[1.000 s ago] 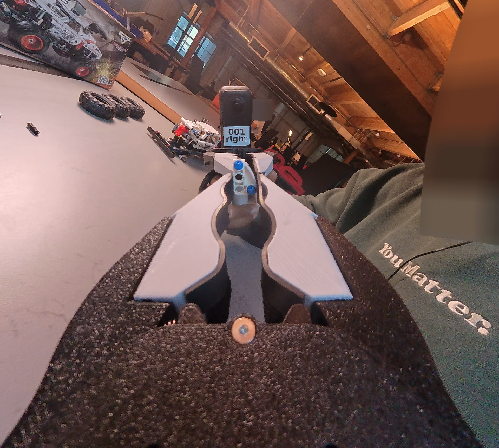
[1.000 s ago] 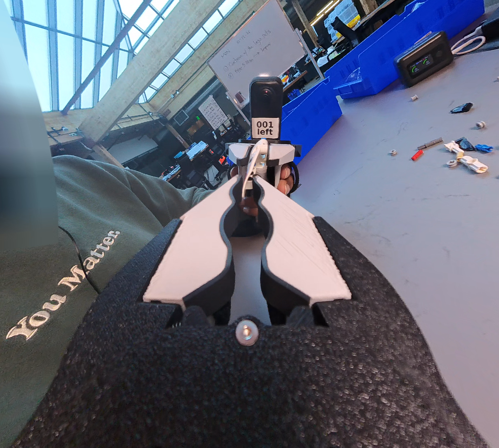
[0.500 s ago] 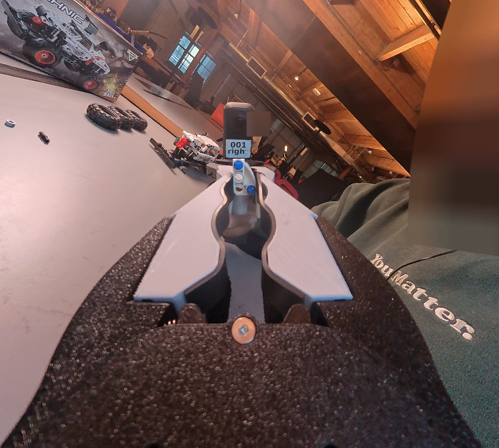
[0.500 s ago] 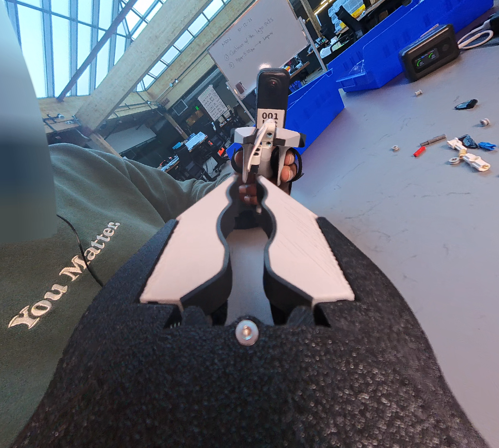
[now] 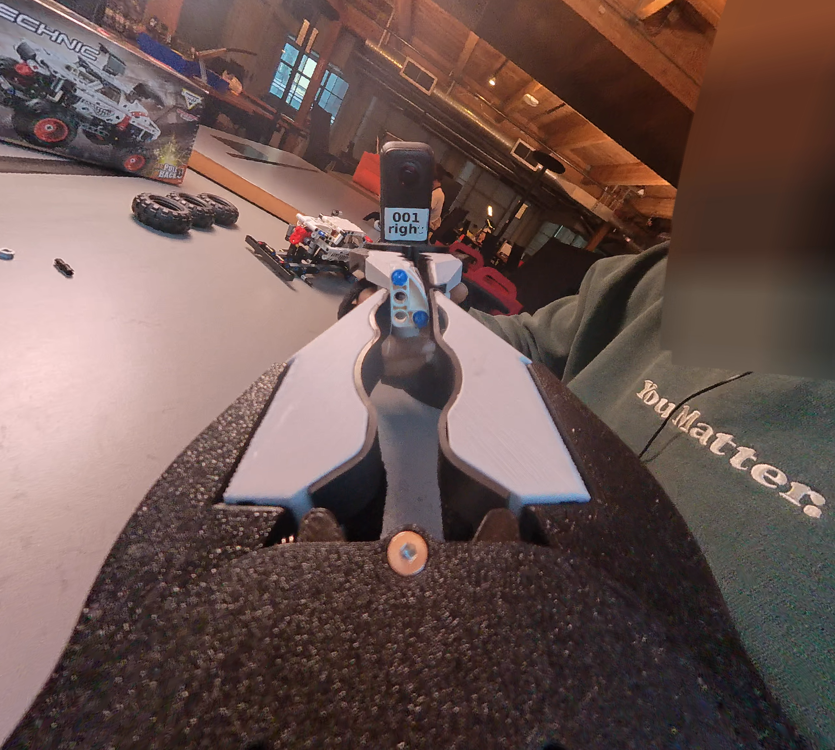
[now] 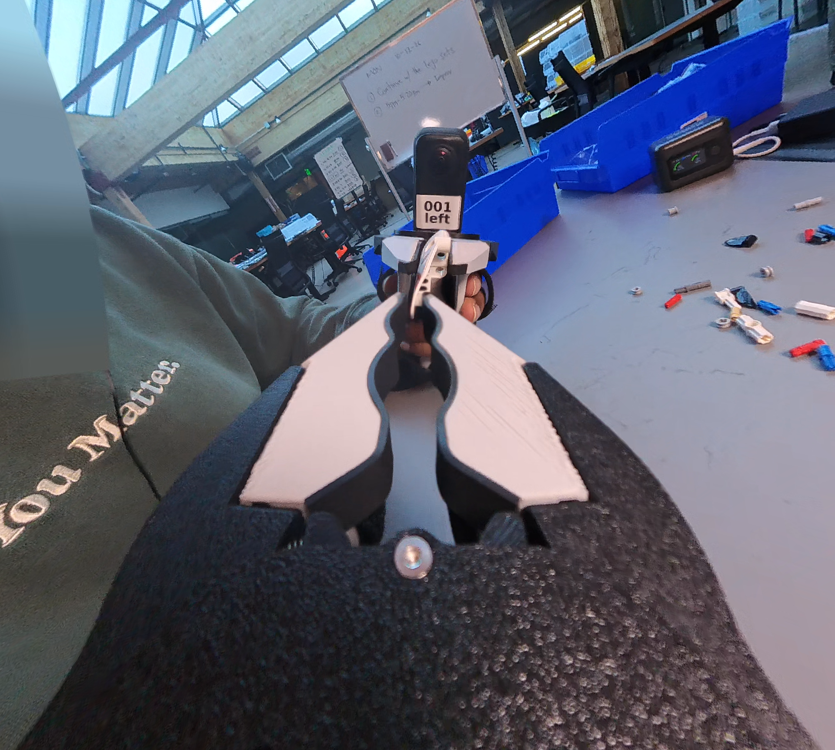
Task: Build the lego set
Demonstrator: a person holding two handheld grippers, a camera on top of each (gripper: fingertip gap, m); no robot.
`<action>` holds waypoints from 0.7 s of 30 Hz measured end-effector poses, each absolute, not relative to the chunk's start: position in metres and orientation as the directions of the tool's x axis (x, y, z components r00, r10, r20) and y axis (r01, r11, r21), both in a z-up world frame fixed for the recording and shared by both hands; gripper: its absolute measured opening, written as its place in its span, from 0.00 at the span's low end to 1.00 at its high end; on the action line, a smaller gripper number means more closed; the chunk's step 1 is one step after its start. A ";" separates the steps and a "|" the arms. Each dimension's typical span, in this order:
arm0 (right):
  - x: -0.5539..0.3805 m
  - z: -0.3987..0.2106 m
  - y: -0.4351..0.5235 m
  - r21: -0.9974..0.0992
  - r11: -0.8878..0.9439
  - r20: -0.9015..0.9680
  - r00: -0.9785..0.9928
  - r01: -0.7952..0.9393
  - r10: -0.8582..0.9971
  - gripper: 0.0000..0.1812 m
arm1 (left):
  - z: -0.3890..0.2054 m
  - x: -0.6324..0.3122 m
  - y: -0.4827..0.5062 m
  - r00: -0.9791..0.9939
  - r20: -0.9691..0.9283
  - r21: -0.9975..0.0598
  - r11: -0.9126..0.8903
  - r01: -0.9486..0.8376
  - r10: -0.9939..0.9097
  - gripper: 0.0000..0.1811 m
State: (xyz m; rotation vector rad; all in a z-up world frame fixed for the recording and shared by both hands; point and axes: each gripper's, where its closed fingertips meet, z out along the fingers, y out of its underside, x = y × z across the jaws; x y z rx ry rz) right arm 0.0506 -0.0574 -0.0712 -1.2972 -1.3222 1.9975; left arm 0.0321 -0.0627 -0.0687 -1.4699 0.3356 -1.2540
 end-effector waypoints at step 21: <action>0.058 -0.076 -0.070 -0.991 -0.121 -0.132 -0.470 0.053 0.873 0.00 | -0.087 0.048 -0.071 0.541 0.214 -0.977 -0.187 0.105 -0.813 0.10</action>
